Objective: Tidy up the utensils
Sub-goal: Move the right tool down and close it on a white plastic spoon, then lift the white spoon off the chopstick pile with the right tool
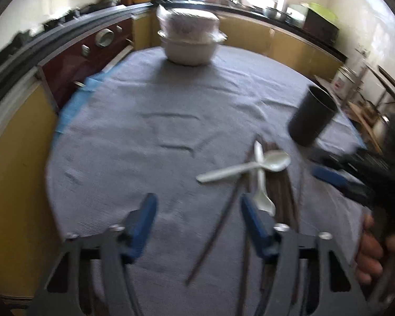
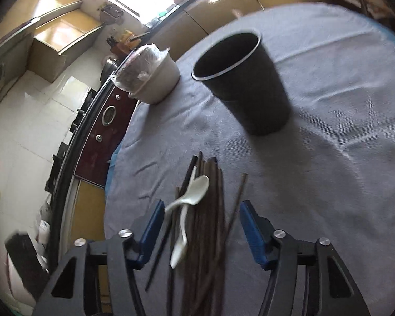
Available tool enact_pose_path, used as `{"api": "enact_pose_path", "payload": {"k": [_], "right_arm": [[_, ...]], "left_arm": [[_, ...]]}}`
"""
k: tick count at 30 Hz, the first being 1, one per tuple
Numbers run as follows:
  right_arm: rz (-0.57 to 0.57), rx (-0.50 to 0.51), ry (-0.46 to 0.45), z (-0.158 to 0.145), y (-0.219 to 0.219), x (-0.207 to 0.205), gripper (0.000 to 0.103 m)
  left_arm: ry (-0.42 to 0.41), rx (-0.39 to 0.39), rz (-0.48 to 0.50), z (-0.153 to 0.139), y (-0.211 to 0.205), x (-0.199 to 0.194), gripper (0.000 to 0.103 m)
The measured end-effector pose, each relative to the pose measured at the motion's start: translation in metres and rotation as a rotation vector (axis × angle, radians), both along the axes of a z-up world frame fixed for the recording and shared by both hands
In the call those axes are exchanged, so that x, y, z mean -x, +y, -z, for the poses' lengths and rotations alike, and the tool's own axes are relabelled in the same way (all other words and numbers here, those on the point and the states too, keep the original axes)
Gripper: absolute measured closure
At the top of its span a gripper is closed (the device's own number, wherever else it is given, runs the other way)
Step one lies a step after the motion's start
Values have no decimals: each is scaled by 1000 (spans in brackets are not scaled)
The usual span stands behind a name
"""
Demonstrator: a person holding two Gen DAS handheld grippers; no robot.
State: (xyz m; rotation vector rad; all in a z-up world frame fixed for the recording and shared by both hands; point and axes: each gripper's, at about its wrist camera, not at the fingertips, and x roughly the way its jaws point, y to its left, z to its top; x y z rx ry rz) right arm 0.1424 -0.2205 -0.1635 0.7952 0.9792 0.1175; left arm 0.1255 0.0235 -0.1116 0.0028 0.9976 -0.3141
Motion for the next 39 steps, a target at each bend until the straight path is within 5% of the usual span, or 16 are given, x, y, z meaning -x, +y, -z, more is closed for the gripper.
{"api": "enact_pose_path", "payload": {"k": [4,14,16,20,26,34,39], "right_arm": [[6,-34,52,20,4,-22,55],[42,-25,78,38,8,-39,72],[43,-5,78,37,9,-41,82],[37,3,83,40,5,-41,96],[38,48,30,24,2,-34,99],[40,69,-13,6,-6,-18,99],[-16,-44,27,13,0,-22,89]], "left_arm": [[66,82,85,12,-14,14,45],[89,116,164,29,-43,20,45],[93,122,176,33,-46,15,46],[101,125,186,42,-51,9,79],[87,142,190,40,-49,6,98],[46,171,168,35,-31,7,101],[27,191,138,28,-10,11,101]]}}
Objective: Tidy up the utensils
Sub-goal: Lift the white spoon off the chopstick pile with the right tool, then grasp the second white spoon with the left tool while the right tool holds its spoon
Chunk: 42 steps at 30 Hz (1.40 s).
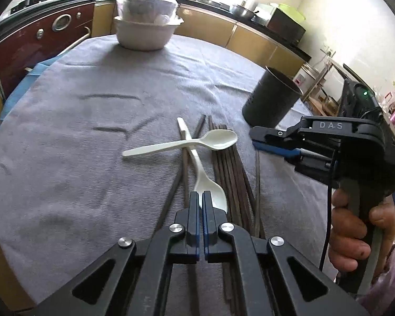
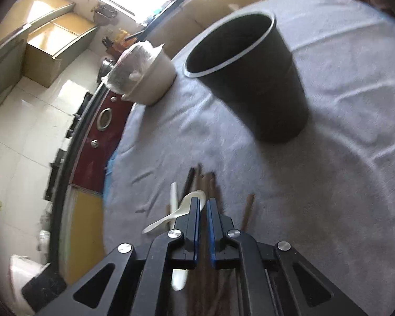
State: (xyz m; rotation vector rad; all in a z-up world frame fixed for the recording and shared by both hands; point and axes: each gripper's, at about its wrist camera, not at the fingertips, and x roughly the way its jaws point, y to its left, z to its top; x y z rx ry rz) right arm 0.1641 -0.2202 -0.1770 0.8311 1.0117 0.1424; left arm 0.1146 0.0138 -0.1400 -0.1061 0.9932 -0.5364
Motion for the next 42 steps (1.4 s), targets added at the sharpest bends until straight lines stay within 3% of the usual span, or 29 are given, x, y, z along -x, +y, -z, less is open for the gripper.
{"api": "enact_pose_path", "payload": {"k": [1,2,9,18,20,21,24,26,27,29,35,42], "right_arm": [[-19,-23,13,2,4,-2,76],[-32,-48,20,4,9,-3,71],[-83,-142,84,17,36,-13,70],[-198,98,115,22,85,-33,70],[-222,196,99,18,96,-38,75],[-231,226,102,17,99,-38,88],[-265,260,92,12,105,-34,97],[-275,282,79,5,105,-28,98],[-278,275,71,2,104,-24,98],[-277,270,70,-4,96,-14,98],[-256,205,148,-7,57,16,98],[-198,174,215,-5,11,59,98]], "left_arm": [[1,1,-1,-1,4,0,101],[-3,-2,-6,-2,6,-1,101],[-27,-62,-82,-8,25,-24,94],[-21,-53,-180,-9,65,-39,94],[-29,-58,-172,-11,65,-39,94],[-33,-60,-166,-12,63,-39,94],[-47,-69,-127,-15,59,-41,93],[-54,-82,-83,-18,51,-42,87],[-57,-91,-59,-18,46,-43,74],[-78,-122,-26,-20,35,-43,59],[-104,-106,48,-33,11,-38,58],[-54,-64,99,-33,-18,-32,58]]}}
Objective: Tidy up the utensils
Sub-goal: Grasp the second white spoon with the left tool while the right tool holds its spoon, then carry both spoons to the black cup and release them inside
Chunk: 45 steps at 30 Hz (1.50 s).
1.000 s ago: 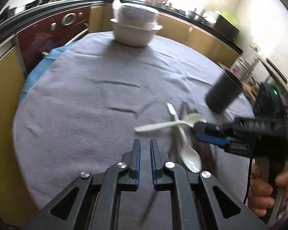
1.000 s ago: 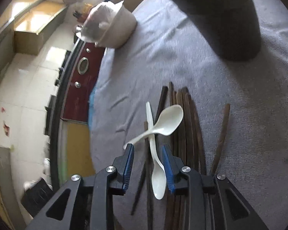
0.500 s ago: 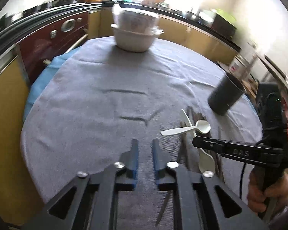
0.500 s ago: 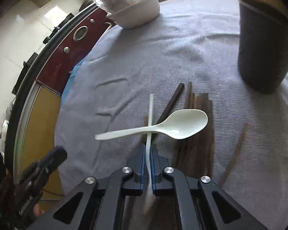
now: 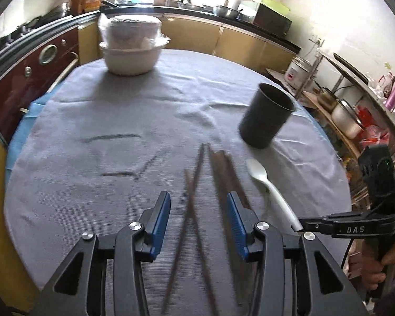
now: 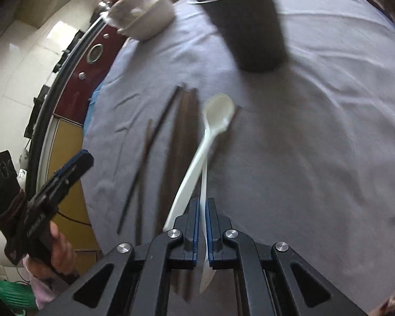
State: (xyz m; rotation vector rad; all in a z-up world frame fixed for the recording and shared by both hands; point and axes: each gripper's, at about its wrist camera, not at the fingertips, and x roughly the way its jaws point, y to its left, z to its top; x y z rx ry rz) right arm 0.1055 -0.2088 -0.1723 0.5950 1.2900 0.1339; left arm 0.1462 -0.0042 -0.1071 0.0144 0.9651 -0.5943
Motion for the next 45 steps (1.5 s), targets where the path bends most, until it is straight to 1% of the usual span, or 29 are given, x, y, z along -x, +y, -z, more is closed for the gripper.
{"api": "enact_pose_path", "payload": {"k": [4,6,8,12,14,17,19,21,22,23,24,26,27,28,30,33,36,37,40,43,44,45], "right_arm": [[52,-5,24,7,-28,26,98],[76,-12,30,10,-39,37,98],[97,-23,22,11,-48,44,98],[140,-31,-8,7,-62,48,98],[147,-43,-27,5,-65,49,98],[146,-42,-55,-1,-71,53,98],[148,-52,-67,-3,-76,56,98],[153,-60,-74,-4,-82,58,98],[155,-62,-78,-4,-85,58,98],[157,-61,-82,-5,-88,58,98],[158,-59,-86,-6,-92,59,98],[163,-53,-98,-11,-95,58,98],[165,-51,-108,-14,-96,56,98],[166,-50,-119,-16,-97,56,98],[163,-45,-153,-26,-99,53,98],[161,-29,-201,-38,-95,45,98],[175,-55,-283,-51,-95,38,98],[179,-49,-303,-56,-94,36,98],[191,-41,-334,-65,-90,33,98],[201,-56,-327,-61,-89,35,98],[207,-64,-318,-57,-89,36,98],[210,-70,-309,-54,-90,38,98]], "left_arm": [[52,16,31,1,-28,2,58],[83,8,43,3,-46,0,58],[96,13,60,6,-63,-2,58],[151,-12,50,23,-98,-18,58],[150,-33,27,33,-112,-25,58],[137,-56,20,42,-128,-33,58],[125,-88,46,46,-142,-36,66],[123,-121,72,50,-151,-37,79],[130,-136,81,53,-155,-39,83],[142,-140,91,57,-157,-40,92],[149,-142,100,60,-158,-40,96],[126,-147,101,58,-158,-39,98],[124,-138,103,58,-156,-41,100],[110,-118,107,54,-154,-40,100],[80,-104,111,48,-152,-38,101],[58,-84,110,37,-144,-36,101],[32,-68,102,26,-134,-36,101],[38,-72,102,27,-134,-38,101],[98,-98,122,37,-137,-42,100],[143,-107,159,50,-148,-40,87],[142,-117,164,53,-151,-40,74],[130,-137,167,56,-155,-40,71]]}}
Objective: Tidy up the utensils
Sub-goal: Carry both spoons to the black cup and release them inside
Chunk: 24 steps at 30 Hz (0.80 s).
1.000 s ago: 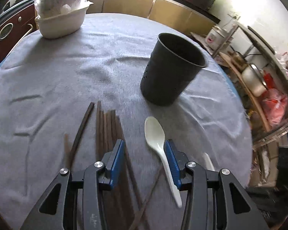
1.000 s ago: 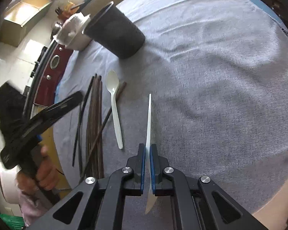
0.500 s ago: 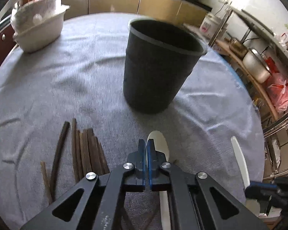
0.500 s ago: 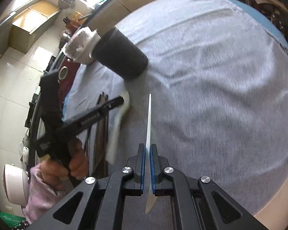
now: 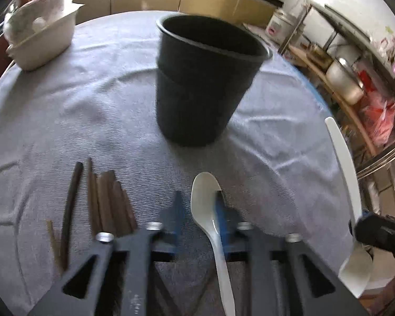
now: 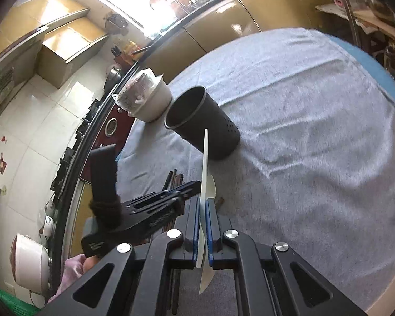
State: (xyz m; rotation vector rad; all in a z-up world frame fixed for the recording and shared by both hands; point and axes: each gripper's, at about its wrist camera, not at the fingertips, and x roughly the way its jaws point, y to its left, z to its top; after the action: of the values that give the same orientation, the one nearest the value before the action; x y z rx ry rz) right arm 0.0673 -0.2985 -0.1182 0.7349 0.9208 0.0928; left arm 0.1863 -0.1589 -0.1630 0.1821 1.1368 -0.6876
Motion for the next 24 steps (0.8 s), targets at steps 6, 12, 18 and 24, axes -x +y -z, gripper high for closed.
{"api": "enact_pose_path", "payload": {"k": [6,12,18,24], "right_arm": [[29,-4,25,8,-9,9,98],[41,0,29,10,-15,10,98],[36,21,12,5,-11,10,98],[24,32,-61,-12,-6,8,98]], "left_arm": [[-30,21,22,0,-2,1,98],[-115,35,30,-11,-2,10,101],[-154,95,-23,-36,21,9,101],[-277,194,-94,-90,44,12,101]]}}
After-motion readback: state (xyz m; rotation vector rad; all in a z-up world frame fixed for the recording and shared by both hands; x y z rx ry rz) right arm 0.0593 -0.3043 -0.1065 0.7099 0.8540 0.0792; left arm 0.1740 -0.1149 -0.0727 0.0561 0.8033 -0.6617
